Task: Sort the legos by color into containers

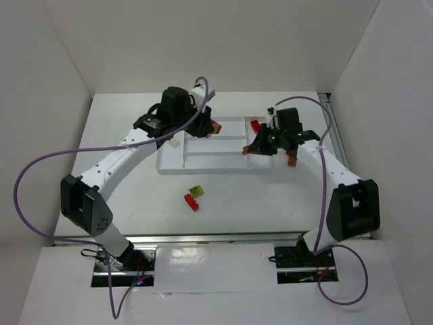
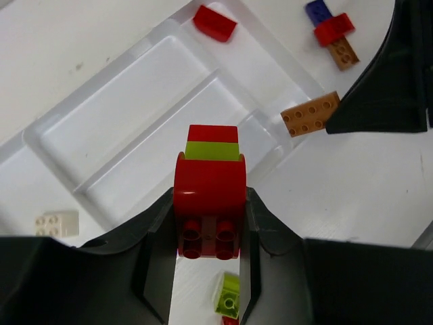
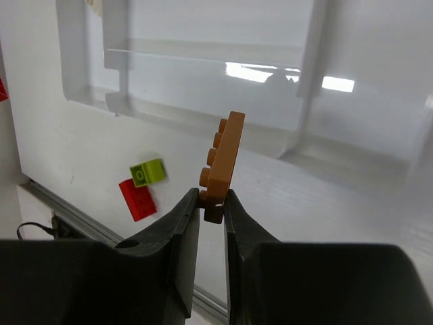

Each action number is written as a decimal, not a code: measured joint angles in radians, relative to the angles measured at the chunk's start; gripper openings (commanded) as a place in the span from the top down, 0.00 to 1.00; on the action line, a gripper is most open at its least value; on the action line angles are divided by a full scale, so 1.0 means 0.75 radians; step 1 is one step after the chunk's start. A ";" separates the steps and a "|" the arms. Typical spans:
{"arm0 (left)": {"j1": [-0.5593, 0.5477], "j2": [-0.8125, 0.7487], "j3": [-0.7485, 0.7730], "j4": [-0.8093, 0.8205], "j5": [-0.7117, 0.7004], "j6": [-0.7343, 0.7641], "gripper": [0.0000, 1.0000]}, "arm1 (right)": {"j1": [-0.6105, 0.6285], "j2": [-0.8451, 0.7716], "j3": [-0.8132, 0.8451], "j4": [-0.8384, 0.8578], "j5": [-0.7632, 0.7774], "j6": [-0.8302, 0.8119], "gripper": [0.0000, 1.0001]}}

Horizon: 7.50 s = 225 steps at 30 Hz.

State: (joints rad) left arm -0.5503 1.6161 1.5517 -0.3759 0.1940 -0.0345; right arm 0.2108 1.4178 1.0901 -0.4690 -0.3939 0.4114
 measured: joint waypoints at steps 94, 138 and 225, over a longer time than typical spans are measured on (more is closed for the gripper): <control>0.467 -0.091 -0.202 0.394 1.340 -0.614 1.00 | 0.238 0.148 0.002 1.359 -0.852 0.370 0.97; 0.381 0.003 -0.184 0.090 0.868 -0.547 1.00 | 0.111 0.453 0.218 0.255 0.635 -0.018 0.34; 0.497 -0.018 -0.205 0.091 0.961 -0.520 1.00 | 0.250 0.495 0.349 0.629 0.022 0.062 1.00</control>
State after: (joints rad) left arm -0.1772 1.6028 1.3975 -0.3077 0.9146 -0.4248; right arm 0.3981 1.7893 1.3518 0.0029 -0.3771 0.4580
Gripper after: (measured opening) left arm 0.432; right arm 0.438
